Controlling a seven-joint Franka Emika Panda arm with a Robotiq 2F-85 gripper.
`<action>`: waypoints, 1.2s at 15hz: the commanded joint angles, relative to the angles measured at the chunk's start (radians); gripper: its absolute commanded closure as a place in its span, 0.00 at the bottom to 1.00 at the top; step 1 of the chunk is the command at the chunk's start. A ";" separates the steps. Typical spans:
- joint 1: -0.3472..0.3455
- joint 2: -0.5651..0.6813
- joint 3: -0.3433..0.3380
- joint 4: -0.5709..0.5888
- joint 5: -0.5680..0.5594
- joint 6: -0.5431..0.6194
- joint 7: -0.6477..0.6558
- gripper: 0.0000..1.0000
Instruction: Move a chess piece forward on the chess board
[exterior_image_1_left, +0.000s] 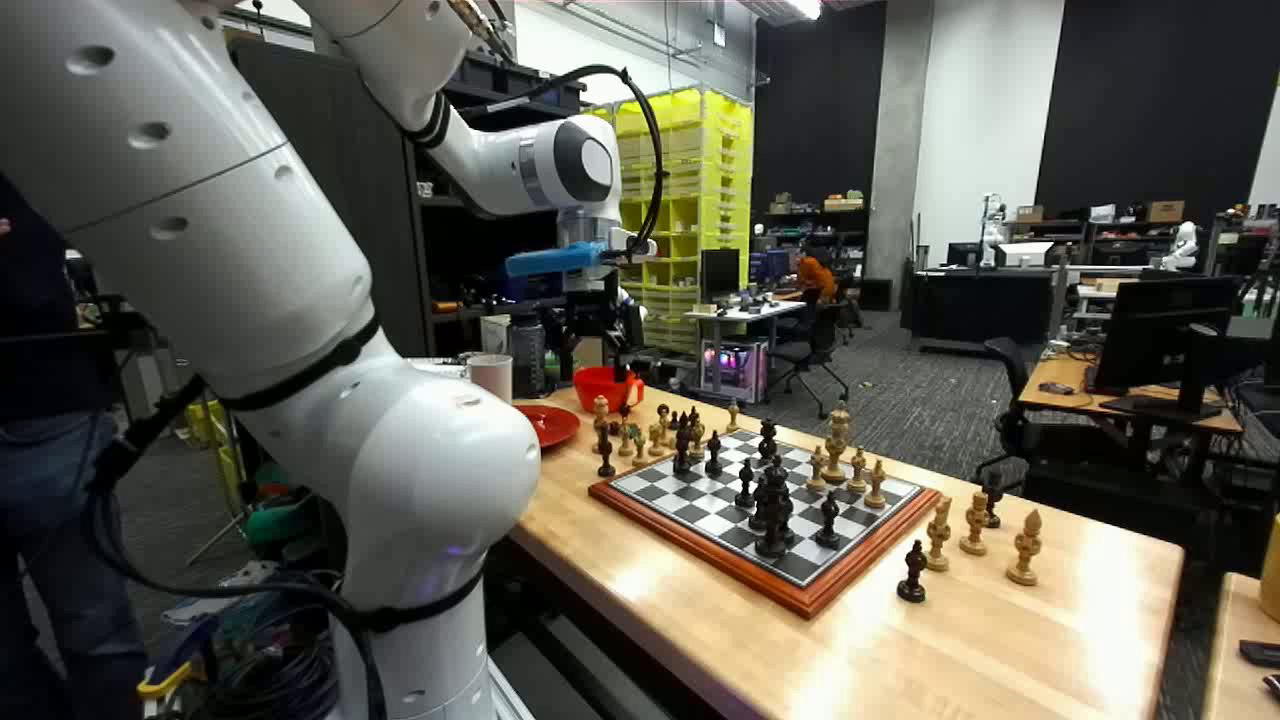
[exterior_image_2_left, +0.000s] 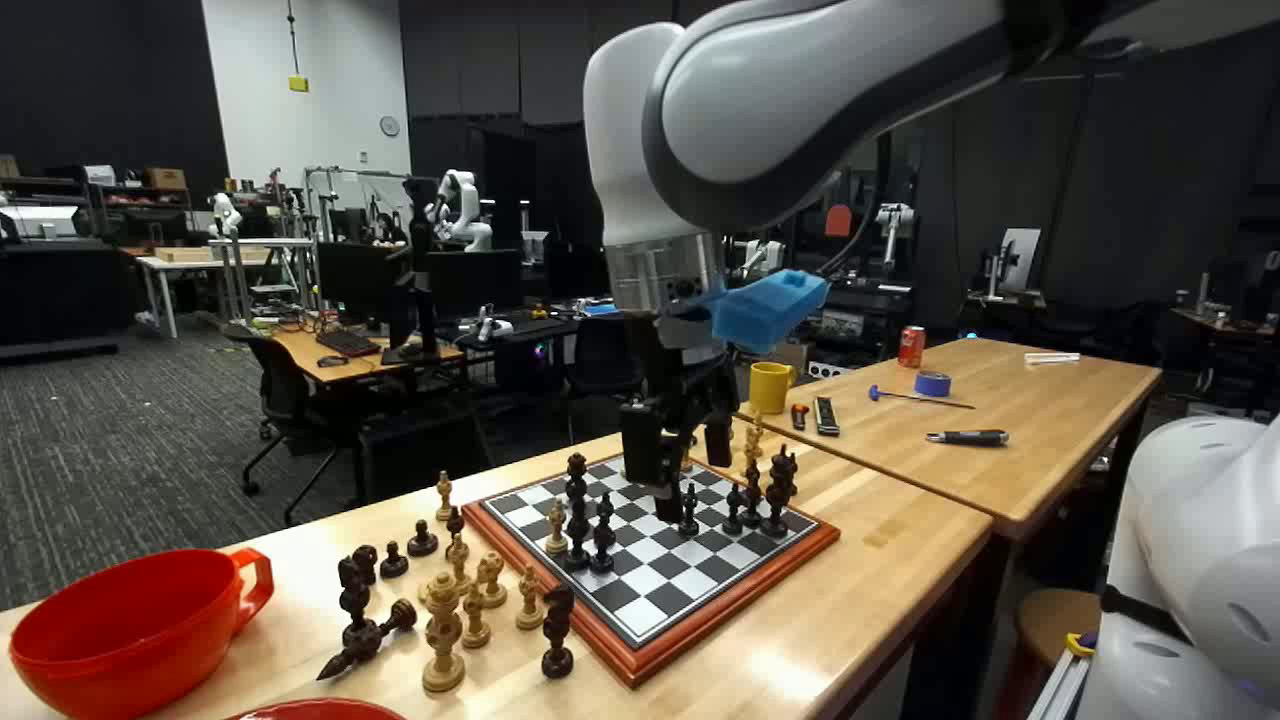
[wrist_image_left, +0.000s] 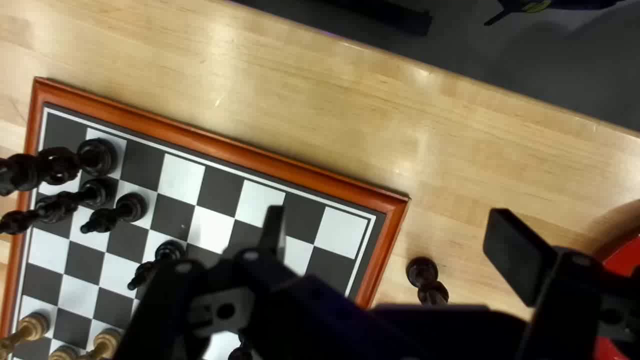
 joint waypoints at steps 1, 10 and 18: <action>0.014 0.003 -0.013 0.001 -0.006 -0.001 0.006 0.00; -0.038 0.066 -0.048 0.061 -0.095 0.038 -0.017 0.00; -0.144 0.355 -0.189 0.292 -0.198 0.189 -0.118 0.00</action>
